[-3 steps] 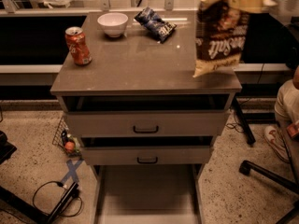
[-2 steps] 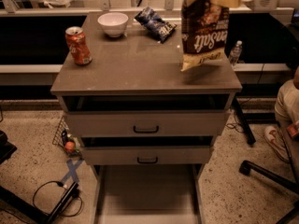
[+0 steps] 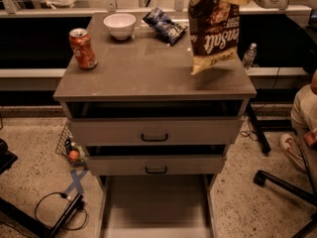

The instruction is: Pick brown chip bag from bottom drawer and place on counter

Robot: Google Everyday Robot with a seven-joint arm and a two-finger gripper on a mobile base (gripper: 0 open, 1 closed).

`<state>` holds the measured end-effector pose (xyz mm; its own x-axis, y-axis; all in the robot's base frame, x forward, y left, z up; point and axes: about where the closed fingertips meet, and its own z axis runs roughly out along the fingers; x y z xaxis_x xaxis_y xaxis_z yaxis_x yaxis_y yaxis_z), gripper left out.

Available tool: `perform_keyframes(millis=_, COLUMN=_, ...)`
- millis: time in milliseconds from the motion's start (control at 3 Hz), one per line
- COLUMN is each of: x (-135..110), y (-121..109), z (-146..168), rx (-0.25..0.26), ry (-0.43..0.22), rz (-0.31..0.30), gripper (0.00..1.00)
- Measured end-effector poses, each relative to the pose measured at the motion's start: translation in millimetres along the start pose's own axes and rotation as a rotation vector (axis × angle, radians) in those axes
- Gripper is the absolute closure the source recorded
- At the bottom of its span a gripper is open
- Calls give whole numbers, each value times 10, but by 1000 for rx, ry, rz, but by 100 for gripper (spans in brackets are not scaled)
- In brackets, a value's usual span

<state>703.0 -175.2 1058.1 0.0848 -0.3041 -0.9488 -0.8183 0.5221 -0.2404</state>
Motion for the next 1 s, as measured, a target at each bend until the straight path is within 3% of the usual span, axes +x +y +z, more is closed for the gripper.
perform_keyframes(millis=667, x=6, y=23, z=59, rx=-10, ry=-1, rz=2, gripper=13)
perform_keyframes(millis=1000, x=9, y=35, z=89, rx=-15, ry=-1, rz=2, gripper=0)
